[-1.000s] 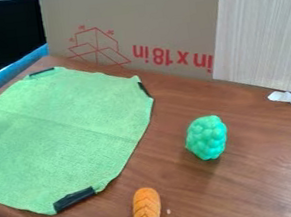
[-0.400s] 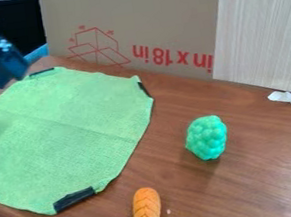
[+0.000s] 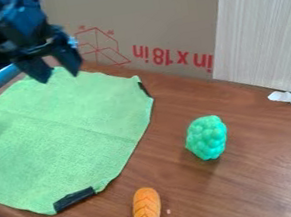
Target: Fold the cloth from bottom to top left
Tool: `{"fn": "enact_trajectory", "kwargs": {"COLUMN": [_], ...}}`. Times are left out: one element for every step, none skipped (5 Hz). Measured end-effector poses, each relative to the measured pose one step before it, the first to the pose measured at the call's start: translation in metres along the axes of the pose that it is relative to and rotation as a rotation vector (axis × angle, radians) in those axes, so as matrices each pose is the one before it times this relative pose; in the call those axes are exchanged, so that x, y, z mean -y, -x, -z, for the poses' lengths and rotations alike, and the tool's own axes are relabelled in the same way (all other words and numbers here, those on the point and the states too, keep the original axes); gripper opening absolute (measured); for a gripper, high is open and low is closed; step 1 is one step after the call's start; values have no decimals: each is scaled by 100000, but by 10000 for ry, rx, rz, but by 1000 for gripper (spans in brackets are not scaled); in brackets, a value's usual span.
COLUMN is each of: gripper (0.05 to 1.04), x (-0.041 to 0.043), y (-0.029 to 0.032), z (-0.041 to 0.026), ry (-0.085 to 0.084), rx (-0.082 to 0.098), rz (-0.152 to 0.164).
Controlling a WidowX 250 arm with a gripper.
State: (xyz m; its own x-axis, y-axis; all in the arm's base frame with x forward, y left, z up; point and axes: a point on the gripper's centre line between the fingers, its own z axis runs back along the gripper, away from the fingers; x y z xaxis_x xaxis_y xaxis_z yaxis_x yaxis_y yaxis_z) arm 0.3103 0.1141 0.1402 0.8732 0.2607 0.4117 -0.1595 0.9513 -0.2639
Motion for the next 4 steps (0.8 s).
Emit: {"fn": "enact_trajectory", "kwargs": {"gripper": [1001, 1001, 1001, 1001], "x": [2301, 2165, 1758, 1701], "y": [-1086, -713, -588, -766], "z": [1785, 1588, 1744, 1860], "ry": [-550, -367, -380, -791], "rx": [155, 392, 482, 204], "rz": [-415, -139, -181, -18]}}
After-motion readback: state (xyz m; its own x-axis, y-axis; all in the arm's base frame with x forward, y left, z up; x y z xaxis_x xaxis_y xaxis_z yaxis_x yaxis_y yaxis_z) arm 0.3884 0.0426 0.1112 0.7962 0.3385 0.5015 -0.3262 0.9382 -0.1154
